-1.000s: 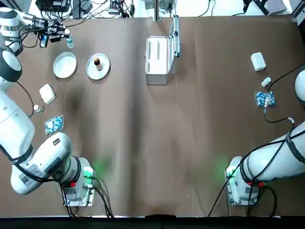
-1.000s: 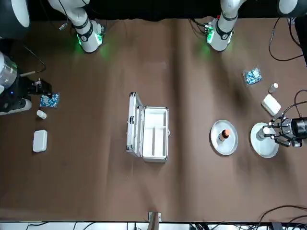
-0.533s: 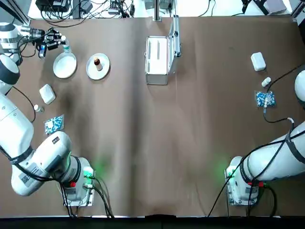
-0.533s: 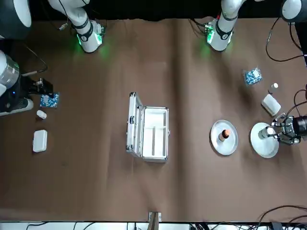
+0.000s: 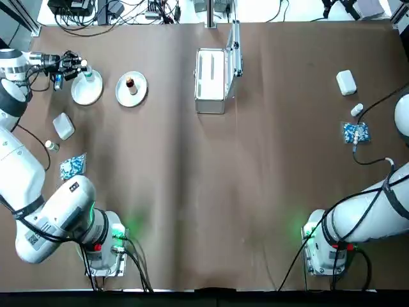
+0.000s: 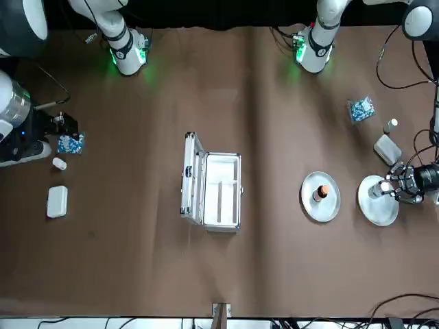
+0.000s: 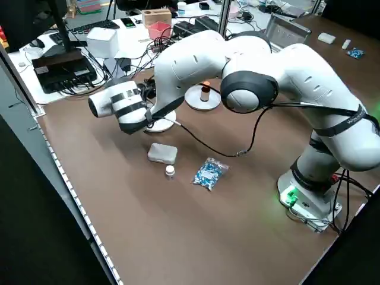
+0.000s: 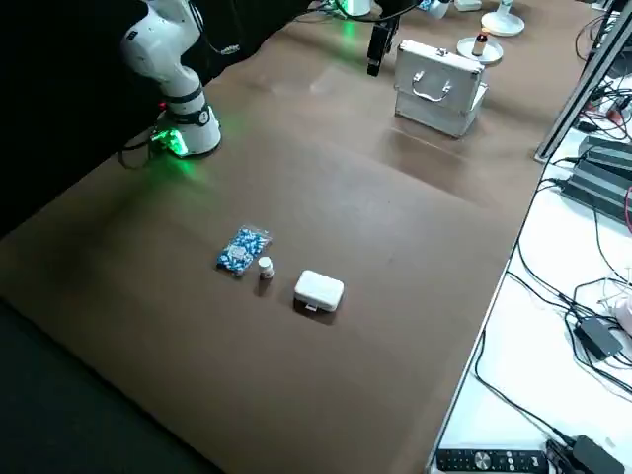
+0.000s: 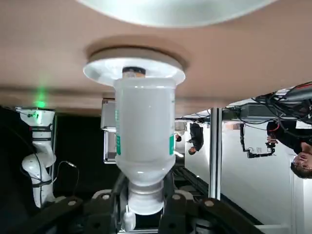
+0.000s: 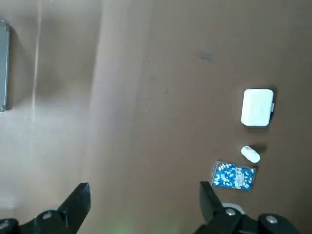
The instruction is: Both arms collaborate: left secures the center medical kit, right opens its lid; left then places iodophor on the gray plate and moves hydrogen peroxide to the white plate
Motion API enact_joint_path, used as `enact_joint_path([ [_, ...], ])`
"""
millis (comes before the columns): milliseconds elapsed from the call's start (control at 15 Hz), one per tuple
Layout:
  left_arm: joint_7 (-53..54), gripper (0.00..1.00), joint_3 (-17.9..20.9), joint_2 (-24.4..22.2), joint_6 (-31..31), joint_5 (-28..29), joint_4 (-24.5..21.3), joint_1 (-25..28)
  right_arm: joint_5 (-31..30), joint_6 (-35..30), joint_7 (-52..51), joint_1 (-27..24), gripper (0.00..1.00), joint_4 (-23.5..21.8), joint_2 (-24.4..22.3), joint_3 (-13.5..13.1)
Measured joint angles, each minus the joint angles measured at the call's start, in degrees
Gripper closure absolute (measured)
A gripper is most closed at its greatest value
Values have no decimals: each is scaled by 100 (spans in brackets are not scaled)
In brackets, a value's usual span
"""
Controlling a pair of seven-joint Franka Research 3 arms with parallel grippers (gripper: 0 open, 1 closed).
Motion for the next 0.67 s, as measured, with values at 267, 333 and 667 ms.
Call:
enact_joint_path([
  [267, 153, 67, 92, 159, 254, -3, 10, 70, 0, -1, 0, 8, 1, -12, 12, 1],
  [333, 186, 67, 95, 202, 311, -4, 21, 110, 1, -1, 0, 16, 1, -13, 21, 2],
  [667, 728, 67, 138, 461, 358, -6, 62, 291, 4, -4, 0, 64, 1, -14, 54, 5],
])
